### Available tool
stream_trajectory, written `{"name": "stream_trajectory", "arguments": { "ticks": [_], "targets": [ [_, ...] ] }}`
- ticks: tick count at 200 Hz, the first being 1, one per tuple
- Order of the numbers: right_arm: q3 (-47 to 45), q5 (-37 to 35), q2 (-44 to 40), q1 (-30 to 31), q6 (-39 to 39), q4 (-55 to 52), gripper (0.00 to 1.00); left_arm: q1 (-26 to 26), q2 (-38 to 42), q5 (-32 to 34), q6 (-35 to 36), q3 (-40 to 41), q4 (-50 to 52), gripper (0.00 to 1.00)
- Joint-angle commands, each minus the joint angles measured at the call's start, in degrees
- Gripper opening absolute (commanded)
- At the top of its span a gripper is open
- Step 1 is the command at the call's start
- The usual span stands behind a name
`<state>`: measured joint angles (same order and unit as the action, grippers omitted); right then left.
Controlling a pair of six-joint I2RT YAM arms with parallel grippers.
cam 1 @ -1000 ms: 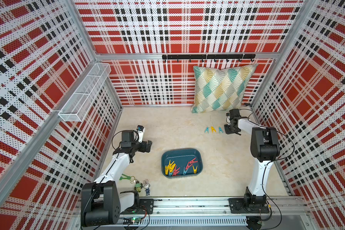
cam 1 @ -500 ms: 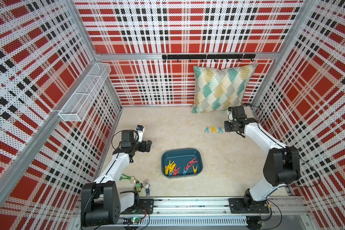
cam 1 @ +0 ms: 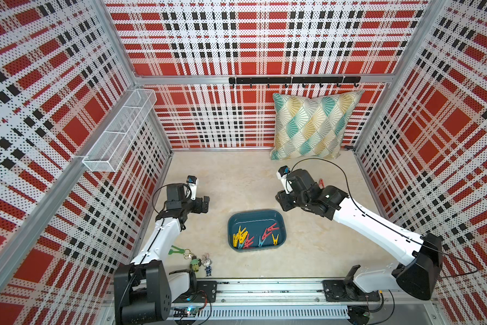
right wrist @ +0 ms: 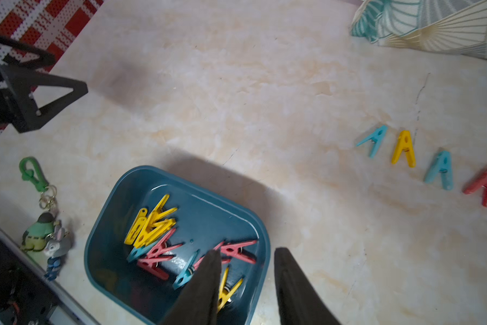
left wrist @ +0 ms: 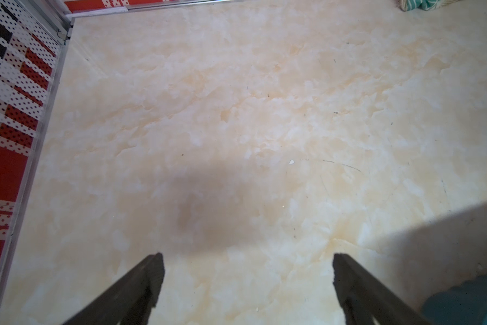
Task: Take the clothespins out of the storage box
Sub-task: Place the clothespin at the center of the board, then pick up the clothespin from the storage box.
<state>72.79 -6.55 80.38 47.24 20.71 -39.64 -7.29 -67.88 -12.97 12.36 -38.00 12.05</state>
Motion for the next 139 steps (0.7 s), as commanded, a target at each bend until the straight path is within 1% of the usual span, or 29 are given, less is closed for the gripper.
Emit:
{"name": "stream_trajectory", "arguments": {
  "ticks": [1, 14, 24, 55, 74, 114, 139],
  "targets": [
    [2.94, -2.38, 3.99, 5.09, 1.11, -2.83, 0.38, -0.46, 0.44, -2.33, 1.30, -0.87, 0.28, 0.99],
    [4.72, -3.74, 6.48, 7.70, 0.60, -4.64, 0.38, -0.45, 0.34, -3.55, 2.04, -0.85, 0.75, 0.99],
    [4.98, -3.41, 7.73, 8.74, 0.66, -5.07, 0.38, -0.40, 0.28, -3.99, 2.52, -0.93, 1.23, 0.99],
    [3.20, -0.20, 10.25, 9.97, 2.07, -3.91, 0.39, -0.40, 0.11, -4.13, 2.97, -0.76, 1.48, 0.99],
    [3.05, 0.06, 12.59, 11.15, 2.12, -3.74, 0.40, -0.53, 0.27, -3.60, 3.20, -0.67, 1.48, 0.99],
    [4.77, 3.43, 20.59, 12.81, 3.19, -0.57, 0.43, -0.62, -0.06, -3.38, 3.14, -0.67, 1.48, 0.99],
    [7.12, 3.89, 25.10, 13.47, 3.03, 0.52, 0.43, -0.62, -0.18, -3.12, 3.19, -0.76, 1.48, 0.99]
  ]
}}
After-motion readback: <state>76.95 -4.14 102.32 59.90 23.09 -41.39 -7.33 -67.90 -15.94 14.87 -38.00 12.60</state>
